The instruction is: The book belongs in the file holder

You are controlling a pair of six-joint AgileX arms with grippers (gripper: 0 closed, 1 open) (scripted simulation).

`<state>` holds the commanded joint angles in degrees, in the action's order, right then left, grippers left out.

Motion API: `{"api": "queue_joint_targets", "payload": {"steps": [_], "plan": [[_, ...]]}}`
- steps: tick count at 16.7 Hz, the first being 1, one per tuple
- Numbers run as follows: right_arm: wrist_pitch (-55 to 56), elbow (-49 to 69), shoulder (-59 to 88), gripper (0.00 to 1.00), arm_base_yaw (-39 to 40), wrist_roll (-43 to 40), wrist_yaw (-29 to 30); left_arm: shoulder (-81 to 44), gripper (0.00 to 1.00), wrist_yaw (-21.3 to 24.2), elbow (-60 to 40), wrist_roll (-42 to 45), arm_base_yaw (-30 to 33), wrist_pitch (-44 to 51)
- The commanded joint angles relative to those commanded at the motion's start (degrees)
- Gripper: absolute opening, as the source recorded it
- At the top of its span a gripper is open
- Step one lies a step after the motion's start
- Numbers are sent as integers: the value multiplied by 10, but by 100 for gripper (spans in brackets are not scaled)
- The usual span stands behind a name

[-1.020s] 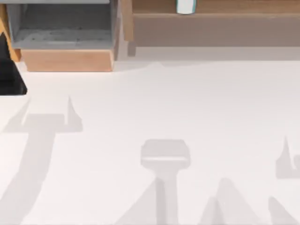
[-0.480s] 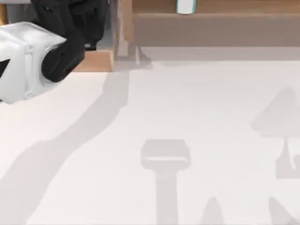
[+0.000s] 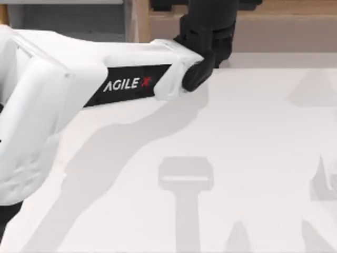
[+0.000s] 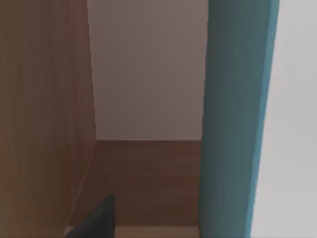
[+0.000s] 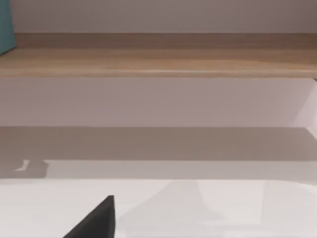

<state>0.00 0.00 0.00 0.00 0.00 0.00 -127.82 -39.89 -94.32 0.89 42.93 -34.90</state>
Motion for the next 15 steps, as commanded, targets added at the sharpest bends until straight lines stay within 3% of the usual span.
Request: {"api": "queue_joint_targets", "payload": {"steps": [15], "plan": [[0, 0, 0, 100, 0, 0, 0, -85, 100, 1, -99, -3, -6, 13]]}}
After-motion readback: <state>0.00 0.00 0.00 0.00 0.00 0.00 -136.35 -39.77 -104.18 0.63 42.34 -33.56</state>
